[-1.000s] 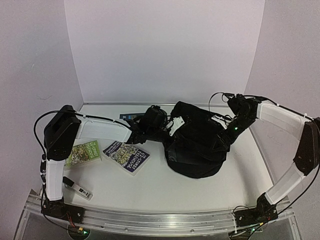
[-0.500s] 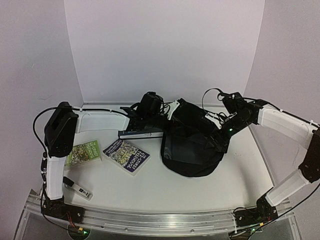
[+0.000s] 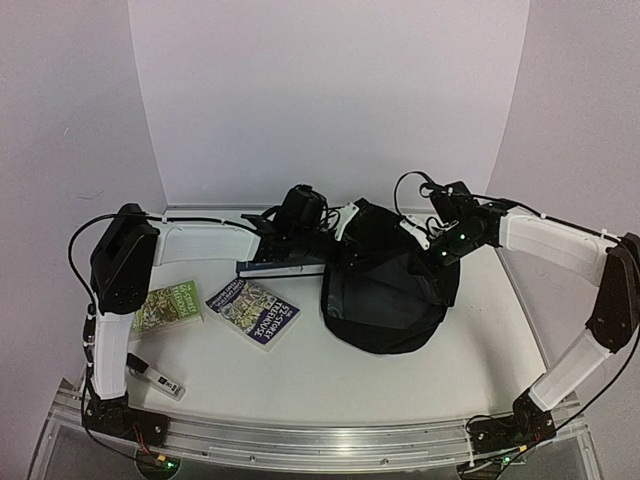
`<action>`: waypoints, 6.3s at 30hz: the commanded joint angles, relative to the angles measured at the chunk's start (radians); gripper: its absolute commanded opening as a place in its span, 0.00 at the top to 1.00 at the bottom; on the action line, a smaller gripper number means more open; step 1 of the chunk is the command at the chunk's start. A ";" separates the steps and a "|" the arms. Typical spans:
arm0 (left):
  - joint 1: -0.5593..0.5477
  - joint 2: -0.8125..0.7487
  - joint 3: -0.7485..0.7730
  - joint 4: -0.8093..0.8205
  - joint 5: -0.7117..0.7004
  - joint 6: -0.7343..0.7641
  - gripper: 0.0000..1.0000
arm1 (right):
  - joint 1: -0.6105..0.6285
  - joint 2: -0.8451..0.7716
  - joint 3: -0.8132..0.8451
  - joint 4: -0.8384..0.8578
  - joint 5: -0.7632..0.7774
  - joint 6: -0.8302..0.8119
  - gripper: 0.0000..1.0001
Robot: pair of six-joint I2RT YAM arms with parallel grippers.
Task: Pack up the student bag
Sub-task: Unzip the student bag at the center of the board.
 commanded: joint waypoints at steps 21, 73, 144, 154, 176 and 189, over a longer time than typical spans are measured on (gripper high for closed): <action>-0.241 -0.240 -0.429 0.095 -0.184 0.274 0.25 | 0.001 -0.087 0.205 -0.241 -0.121 0.262 1.00; -0.139 -0.364 -0.434 0.132 -0.333 0.013 0.37 | -0.222 0.278 0.384 -0.255 -0.010 0.097 0.17; 0.140 0.199 0.336 -0.210 -0.064 -0.084 1.00 | -0.061 -0.285 -0.231 -0.058 -0.128 0.164 0.02; 0.142 0.157 0.279 -0.198 -0.068 -0.087 1.00 | -0.032 -0.106 -0.253 0.118 0.118 0.188 0.25; 0.199 -0.005 0.080 -0.169 -0.083 -0.071 1.00 | -0.087 -0.405 -0.340 -0.140 -0.023 0.044 1.00; 0.201 0.299 0.515 -0.395 -0.007 -0.081 1.00 | -0.287 0.013 -0.114 -0.159 -0.068 0.043 0.99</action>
